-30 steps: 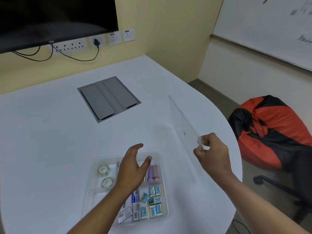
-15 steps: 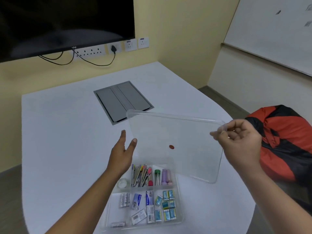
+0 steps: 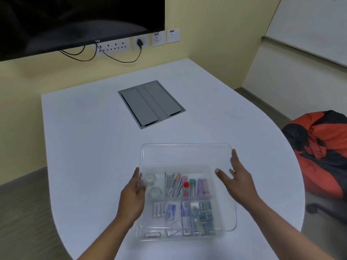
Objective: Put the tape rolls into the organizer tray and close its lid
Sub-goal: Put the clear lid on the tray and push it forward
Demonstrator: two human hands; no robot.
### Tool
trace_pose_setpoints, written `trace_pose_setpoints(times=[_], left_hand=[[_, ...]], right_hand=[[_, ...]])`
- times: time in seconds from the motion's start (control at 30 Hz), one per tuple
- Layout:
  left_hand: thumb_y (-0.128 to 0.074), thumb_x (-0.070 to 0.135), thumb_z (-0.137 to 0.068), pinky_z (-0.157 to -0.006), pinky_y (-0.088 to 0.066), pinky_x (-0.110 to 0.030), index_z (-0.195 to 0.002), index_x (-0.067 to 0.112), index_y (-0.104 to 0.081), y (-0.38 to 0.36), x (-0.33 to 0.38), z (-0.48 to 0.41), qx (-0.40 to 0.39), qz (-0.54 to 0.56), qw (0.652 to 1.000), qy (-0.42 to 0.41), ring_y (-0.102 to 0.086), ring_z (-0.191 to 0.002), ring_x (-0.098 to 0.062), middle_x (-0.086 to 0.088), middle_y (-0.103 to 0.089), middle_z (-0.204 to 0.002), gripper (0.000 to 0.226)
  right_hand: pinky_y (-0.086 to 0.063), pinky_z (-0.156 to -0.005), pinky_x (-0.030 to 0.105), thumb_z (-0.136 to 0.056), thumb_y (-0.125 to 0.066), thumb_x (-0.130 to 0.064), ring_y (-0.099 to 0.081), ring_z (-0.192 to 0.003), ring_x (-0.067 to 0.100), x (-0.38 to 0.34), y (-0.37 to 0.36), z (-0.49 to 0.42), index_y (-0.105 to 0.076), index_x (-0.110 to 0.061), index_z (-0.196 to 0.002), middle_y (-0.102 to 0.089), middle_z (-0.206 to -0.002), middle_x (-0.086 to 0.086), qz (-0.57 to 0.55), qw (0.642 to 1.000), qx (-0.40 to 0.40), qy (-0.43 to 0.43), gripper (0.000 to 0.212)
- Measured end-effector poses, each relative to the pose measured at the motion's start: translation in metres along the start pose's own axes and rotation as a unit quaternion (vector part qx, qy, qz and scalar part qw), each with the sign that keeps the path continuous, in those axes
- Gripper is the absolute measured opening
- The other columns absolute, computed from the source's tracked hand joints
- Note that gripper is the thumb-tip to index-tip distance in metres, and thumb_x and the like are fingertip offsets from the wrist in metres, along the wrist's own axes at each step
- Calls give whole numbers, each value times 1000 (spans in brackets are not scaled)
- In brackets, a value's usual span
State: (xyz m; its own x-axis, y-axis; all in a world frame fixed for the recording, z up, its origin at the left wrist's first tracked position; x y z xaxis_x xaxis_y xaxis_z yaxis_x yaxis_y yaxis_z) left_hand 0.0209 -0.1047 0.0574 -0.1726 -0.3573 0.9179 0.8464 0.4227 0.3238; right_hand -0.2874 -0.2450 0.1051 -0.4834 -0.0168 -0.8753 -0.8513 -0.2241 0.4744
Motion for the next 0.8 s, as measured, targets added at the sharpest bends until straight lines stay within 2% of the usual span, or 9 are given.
trace_pose_setpoints(times=[0.1,0.2,0.27,0.33,0.5,0.57,0.63,0.73,0.8], left_hand=[[-62,28,-91,-111,-28,-30,-151,26,-7,-3,-23,14,-63,-74,995,20,-32,-140,-19,3,-24,-156,82],[-64,34,-88,-111,-25,-27,-151,21,-1,-3,-32,19,-102,-147,984,8,-26,-143,-16,2,-18,-159,90],[-65,38,-87,-108,-24,-22,-151,19,-1,-3,-36,17,-123,-178,976,7,-27,-142,-16,3,-19,-159,93],[-65,42,-86,-106,-24,-20,-151,18,0,-2,-39,14,-141,-208,968,5,-27,-142,-15,2,-19,-159,95],[-64,48,-85,-114,-20,-28,-150,16,7,0,-50,3,-175,-269,947,22,-14,-146,-15,0,-7,-161,101],[-62,48,-86,-116,-14,-29,-149,14,10,-1,-56,1,-193,-278,941,30,-6,-147,-14,-1,1,-161,103],[-60,48,-87,-117,-11,-29,-149,12,11,-1,-63,-1,-204,-285,936,40,-1,-147,-14,-2,5,-161,101],[-59,48,-88,-117,-11,-28,-150,13,9,0,-71,-3,-207,-272,938,53,-4,-147,-13,0,3,-161,97],[-59,47,-89,-114,-17,-26,-151,14,1,-1,-72,-7,-189,-246,949,53,-15,-146,-14,3,-9,-160,92]], right_hand=[[-31,-109,27,-87,-66,-45,-34,-141,19,29,-27,6,-4,-28,-155,-18,-161,-3,54,997,-44,-33,93],[-31,-115,39,-88,-63,-50,-31,-144,28,50,-42,4,-1,-22,-155,-12,-163,1,116,989,-72,-57,95],[-38,-109,38,-88,-65,-48,-41,-138,28,55,-46,1,-5,-20,-155,-21,-161,3,148,984,-78,-58,94],[-43,-94,31,-86,-67,-46,-51,-121,21,56,-50,-3,-12,-22,-154,-37,-154,5,167,982,-80,-41,90],[-39,-105,40,-85,-68,-47,-43,-135,33,64,-62,-16,-12,-19,-154,-34,-156,11,201,973,-107,-50,93],[-45,-95,37,-85,-69,-44,-51,-125,29,60,-67,-20,-17,-18,-151,-42,-150,12,200,973,-106,-38,88],[-43,-88,30,-86,-70,-42,-53,-120,29,60,-71,-25,-20,-16,-150,-46,-147,11,201,974,-104,-27,85],[-33,-108,36,-88,-66,-44,-36,-141,30,68,-76,-30,-13,-14,-154,-23,-161,7,220,966,-122,-55,91],[-33,-107,34,-88,-67,-42,-38,-139,30,70,-78,-34,-20,-14,-153,-29,-159,6,213,968,-117,-61,85]])
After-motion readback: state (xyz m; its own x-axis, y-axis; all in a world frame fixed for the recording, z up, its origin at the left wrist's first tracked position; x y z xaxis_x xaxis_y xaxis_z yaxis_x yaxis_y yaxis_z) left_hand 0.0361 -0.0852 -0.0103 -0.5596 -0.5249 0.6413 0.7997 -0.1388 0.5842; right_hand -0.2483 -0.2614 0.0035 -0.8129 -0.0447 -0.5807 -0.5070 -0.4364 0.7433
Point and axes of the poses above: each hand's wrist, its own z-axis away from the middle knuckle, its own y-axis out of the back of the hand, x = y × z, the point moved 6 cm from there along -z, towards the middle knuckle
